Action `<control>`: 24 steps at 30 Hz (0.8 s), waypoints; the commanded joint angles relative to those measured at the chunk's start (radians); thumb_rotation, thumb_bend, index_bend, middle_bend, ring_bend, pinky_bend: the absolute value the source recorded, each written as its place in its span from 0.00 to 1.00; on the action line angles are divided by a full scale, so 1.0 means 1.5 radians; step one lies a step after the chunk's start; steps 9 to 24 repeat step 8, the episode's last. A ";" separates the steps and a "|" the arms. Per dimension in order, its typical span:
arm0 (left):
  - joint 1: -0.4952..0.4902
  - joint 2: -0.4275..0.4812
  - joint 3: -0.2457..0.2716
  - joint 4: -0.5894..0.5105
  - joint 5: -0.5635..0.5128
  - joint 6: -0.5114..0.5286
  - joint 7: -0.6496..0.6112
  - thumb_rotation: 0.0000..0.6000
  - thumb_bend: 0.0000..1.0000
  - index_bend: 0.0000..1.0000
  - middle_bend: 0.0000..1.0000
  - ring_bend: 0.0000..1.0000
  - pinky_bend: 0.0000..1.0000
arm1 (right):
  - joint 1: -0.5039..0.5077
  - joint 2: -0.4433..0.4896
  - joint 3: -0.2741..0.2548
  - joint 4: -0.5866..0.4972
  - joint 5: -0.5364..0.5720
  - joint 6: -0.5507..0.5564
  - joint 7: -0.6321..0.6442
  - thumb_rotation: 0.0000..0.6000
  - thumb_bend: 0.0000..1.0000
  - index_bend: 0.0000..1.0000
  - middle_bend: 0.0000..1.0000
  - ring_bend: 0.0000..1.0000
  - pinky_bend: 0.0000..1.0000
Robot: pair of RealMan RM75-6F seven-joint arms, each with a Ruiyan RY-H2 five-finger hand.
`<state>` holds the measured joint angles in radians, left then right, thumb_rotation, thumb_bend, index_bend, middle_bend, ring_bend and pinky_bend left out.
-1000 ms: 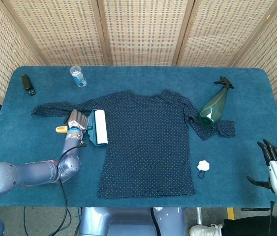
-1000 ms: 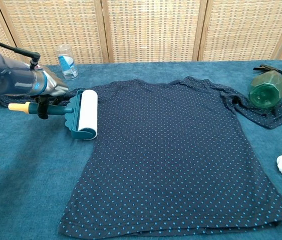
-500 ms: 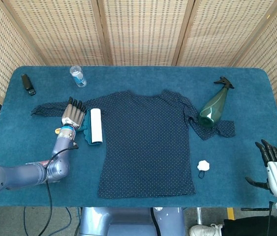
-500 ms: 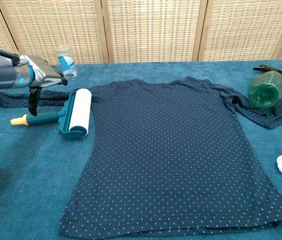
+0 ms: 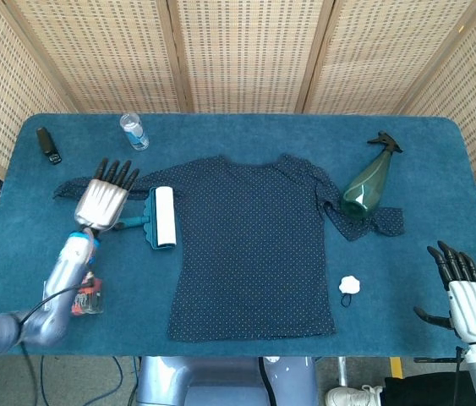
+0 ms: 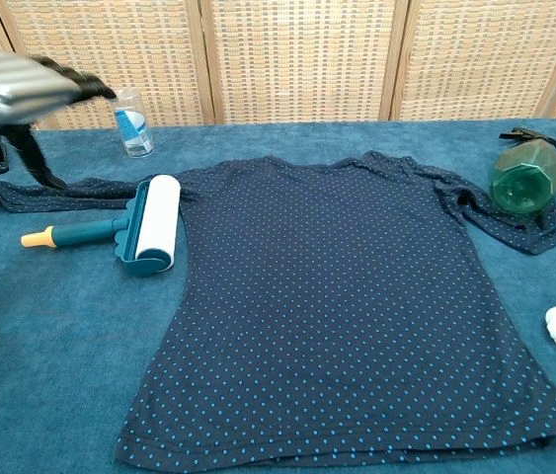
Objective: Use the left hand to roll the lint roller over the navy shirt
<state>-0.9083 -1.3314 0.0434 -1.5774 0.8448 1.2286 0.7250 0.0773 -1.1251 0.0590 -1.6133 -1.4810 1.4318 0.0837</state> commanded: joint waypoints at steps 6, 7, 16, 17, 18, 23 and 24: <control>0.230 0.057 0.072 -0.065 0.240 0.216 -0.261 1.00 0.07 0.00 0.00 0.00 0.00 | -0.003 -0.001 -0.002 -0.010 -0.010 0.013 -0.015 1.00 0.04 0.00 0.00 0.00 0.00; 0.241 0.059 0.077 -0.065 0.248 0.225 -0.267 1.00 0.07 0.00 0.00 0.00 0.00 | -0.003 -0.001 -0.002 -0.010 -0.011 0.013 -0.017 1.00 0.04 0.00 0.00 0.00 0.00; 0.253 0.060 0.081 -0.064 0.257 0.236 -0.272 1.00 0.07 0.00 0.00 0.00 0.00 | -0.003 -0.002 -0.003 -0.011 -0.012 0.014 -0.019 1.00 0.04 0.00 0.00 0.00 0.00; 0.253 0.060 0.081 -0.064 0.257 0.236 -0.272 1.00 0.07 0.00 0.00 0.00 0.00 | -0.003 -0.002 -0.003 -0.011 -0.012 0.014 -0.019 1.00 0.04 0.00 0.00 0.00 0.00; 0.253 0.060 0.081 -0.064 0.257 0.236 -0.272 1.00 0.07 0.00 0.00 0.00 0.00 | -0.003 -0.002 -0.003 -0.011 -0.012 0.014 -0.019 1.00 0.04 0.00 0.00 0.00 0.00; 0.253 0.060 0.081 -0.064 0.257 0.236 -0.272 1.00 0.07 0.00 0.00 0.00 0.00 | -0.003 -0.002 -0.003 -0.011 -0.012 0.014 -0.019 1.00 0.04 0.00 0.00 0.00 0.00; 0.253 0.060 0.081 -0.064 0.257 0.236 -0.272 1.00 0.07 0.00 0.00 0.00 0.00 | -0.003 -0.002 -0.003 -0.011 -0.012 0.014 -0.019 1.00 0.04 0.00 0.00 0.00 0.00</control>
